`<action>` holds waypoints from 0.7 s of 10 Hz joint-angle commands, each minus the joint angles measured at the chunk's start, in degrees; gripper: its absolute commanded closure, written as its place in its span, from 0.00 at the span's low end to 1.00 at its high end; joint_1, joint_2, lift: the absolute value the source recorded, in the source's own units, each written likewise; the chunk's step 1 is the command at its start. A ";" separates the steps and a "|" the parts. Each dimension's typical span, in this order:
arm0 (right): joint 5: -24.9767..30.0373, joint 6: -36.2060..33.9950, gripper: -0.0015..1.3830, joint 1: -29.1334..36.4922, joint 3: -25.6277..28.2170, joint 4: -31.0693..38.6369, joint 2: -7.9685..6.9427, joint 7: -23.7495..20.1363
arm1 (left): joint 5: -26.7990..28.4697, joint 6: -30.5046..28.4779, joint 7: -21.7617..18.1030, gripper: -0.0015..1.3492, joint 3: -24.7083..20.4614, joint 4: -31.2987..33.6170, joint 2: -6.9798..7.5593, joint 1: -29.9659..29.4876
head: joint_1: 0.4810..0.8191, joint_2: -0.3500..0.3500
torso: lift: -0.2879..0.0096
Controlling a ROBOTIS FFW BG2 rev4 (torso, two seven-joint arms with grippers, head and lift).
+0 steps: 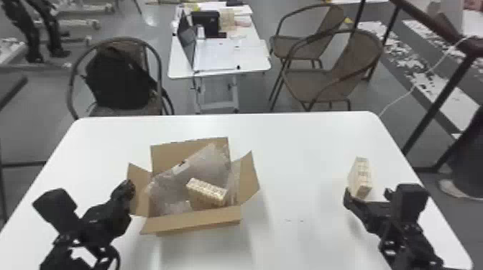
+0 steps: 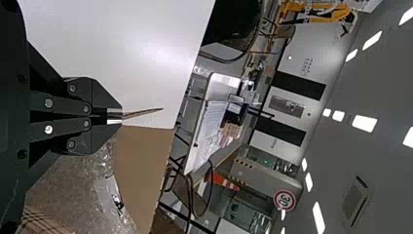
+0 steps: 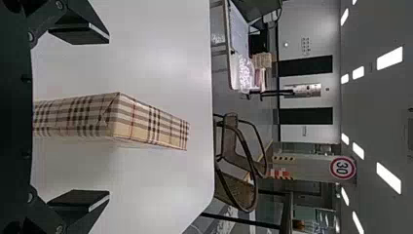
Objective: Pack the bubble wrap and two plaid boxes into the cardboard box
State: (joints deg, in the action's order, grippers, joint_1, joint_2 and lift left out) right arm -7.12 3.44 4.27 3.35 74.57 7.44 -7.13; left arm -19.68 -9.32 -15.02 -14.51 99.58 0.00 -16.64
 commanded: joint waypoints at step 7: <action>2.72 4.38 0.18 -8.14 0.08 -12.87 1.08 -3.85 | 0.26 0.00 -0.80 0.90 -0.17 -0.18 -0.15 -0.06 | 0.63 0.51 | 0.84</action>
State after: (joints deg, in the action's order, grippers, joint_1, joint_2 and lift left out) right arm -4.60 7.45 -3.23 3.41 62.75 8.53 -10.99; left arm -19.42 -9.24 -15.84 -14.78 99.45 0.00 -16.68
